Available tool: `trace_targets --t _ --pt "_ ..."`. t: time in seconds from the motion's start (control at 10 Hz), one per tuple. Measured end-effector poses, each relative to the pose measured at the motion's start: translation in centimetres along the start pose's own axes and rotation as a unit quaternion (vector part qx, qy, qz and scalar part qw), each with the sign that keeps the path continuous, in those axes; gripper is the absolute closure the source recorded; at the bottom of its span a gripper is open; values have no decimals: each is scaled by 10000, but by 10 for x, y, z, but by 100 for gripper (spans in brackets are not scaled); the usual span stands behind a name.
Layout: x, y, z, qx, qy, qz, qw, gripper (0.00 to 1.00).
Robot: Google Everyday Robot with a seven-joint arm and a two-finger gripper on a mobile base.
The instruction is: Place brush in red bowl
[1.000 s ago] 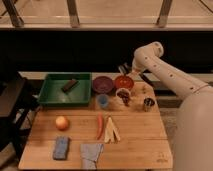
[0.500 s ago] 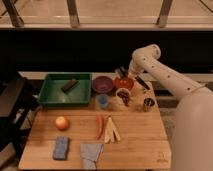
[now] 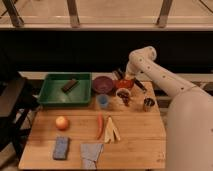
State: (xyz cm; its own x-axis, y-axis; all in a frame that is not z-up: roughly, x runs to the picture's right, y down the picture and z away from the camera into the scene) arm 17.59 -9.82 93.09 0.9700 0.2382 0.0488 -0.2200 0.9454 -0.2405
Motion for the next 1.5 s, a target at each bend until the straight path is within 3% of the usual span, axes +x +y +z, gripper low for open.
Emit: trace_targets --t 0.2,0.8,1.2,1.3,1.5 --pt "4 -11 8 9 89 62 9999 100" --pt "5 -11 9 -4 97 97 9999 100" --pt "-2 1 31 -120 76 -31 9999 100" --pt "0 2 33 -132 100 -32 9999 98" --pt "0 4 39 -165 113 -2 9998 80"
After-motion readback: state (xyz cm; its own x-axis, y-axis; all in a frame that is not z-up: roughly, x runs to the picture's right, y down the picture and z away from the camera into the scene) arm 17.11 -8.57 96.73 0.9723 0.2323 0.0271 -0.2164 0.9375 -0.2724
